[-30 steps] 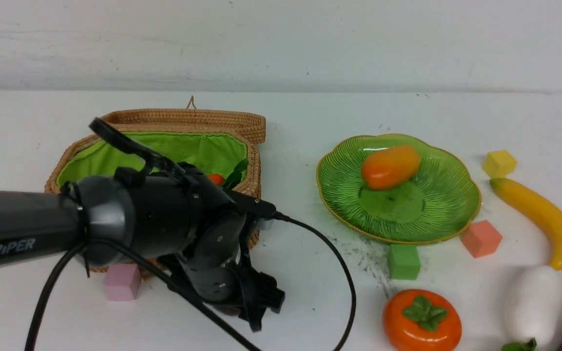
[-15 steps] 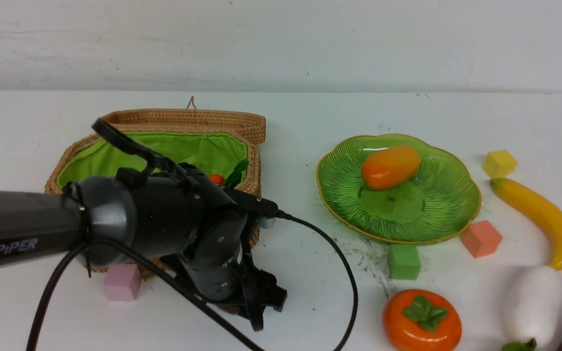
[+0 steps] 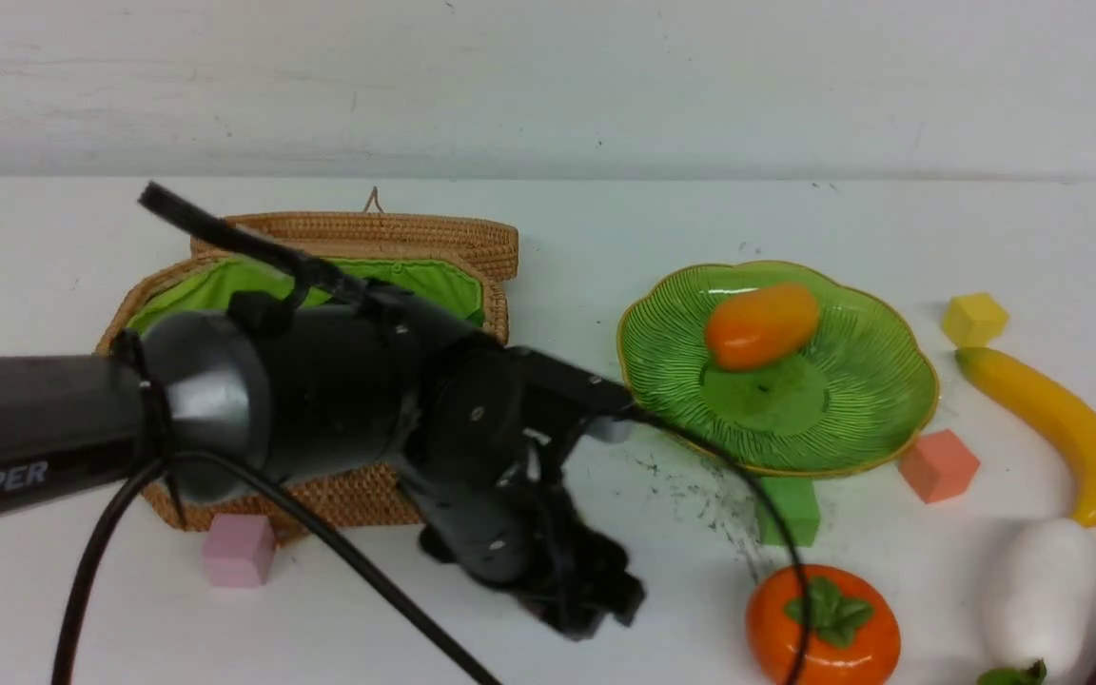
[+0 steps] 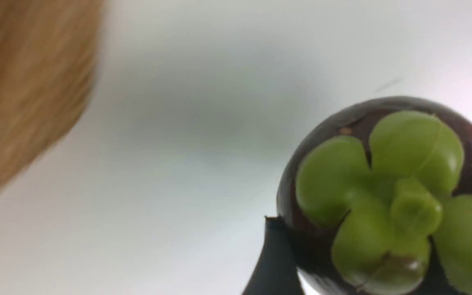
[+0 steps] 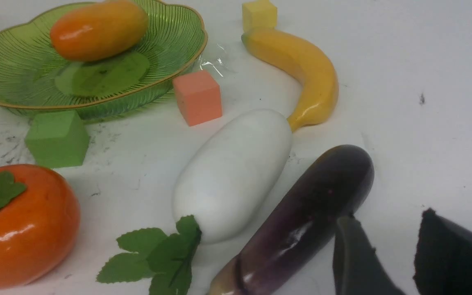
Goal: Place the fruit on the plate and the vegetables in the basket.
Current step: Grab a mangosteen with your left arm and put it on the plate on the right
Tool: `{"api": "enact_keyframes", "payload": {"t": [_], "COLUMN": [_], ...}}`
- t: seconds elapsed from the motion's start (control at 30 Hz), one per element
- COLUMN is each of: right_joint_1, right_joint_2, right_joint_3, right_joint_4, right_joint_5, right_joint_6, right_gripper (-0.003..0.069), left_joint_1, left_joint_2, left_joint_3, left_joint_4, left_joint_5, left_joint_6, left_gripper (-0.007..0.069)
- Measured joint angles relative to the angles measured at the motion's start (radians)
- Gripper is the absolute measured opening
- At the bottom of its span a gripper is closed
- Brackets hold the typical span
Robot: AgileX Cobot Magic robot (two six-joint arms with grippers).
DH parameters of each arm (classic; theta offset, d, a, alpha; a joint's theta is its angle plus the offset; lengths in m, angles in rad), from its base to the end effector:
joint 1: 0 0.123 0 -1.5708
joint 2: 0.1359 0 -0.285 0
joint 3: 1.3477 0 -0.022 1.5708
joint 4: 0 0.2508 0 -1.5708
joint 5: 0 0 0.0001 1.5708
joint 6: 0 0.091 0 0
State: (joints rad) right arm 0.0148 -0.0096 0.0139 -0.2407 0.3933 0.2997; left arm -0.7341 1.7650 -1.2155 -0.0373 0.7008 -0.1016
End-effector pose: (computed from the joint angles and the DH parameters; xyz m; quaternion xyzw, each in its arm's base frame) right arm 0.0520 -0.0076 0.1747 0.0520 0.8028 -0.0096 0.5939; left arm 0.2678 -0.2446 0.2169 0.2936 0.9342 -0.0955 0.1790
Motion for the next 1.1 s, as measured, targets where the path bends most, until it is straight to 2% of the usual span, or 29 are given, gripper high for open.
{"api": "enact_keyframes", "payload": {"t": [0.1,0.17,0.3,0.43,0.47,0.53,0.6,0.67,0.87,1.1], "right_joint_1": [0.000,0.000,0.000,0.000,0.000,0.000,0.000,0.000,0.000,0.000], "right_joint_2": [0.000,0.000,0.000,0.000,0.000,0.000,0.000,0.000,0.000,0.000], "right_joint_3": [0.000,0.000,0.000,0.000,0.000,0.000,0.000,0.000,0.000,0.000], "right_joint_4": [0.000,0.000,0.000,0.000,0.000,0.000,0.000,0.000,0.000,0.000], "right_joint_5": [0.000,0.000,0.000,0.000,0.000,0.000,0.000,0.000,0.000,0.000], "right_joint_6": [0.000,0.000,0.000,0.000,0.000,0.000,0.000,0.000,0.000,0.000], "right_gripper": [0.0245,0.0245,0.0245,0.0245,0.0245,0.0245,0.0245,0.0245,0.0245,0.0245], "left_joint_1": [-0.035,-0.036,-0.018,-0.008,-0.008,-0.008,-0.008,-0.008,-0.004,-0.003], "left_joint_2": [0.008,0.016,0.132,0.255,0.336,0.414,0.460,0.534,0.586,0.586], "left_joint_3": [-0.084,-0.118,-0.313,-0.498,-0.615,-0.722,-0.783,-0.880,-0.928,-0.929], "left_joint_4": [-0.011,-0.014,-0.014,-0.013,-0.013,-0.008,0.002,0.049,0.162,0.176], "left_joint_5": [-0.060,-0.083,-0.131,-0.083,-0.038,0.007,0.034,0.073,0.104,0.123], "left_joint_6": [0.011,0.011,-0.027,-0.030,-0.030,-0.040,-0.059,-0.127,-0.315,-0.343], "left_gripper": [0.0545,0.0545,0.0545,0.0545,0.0545,0.0545,0.0545,0.0545,0.0545,0.0558]}}
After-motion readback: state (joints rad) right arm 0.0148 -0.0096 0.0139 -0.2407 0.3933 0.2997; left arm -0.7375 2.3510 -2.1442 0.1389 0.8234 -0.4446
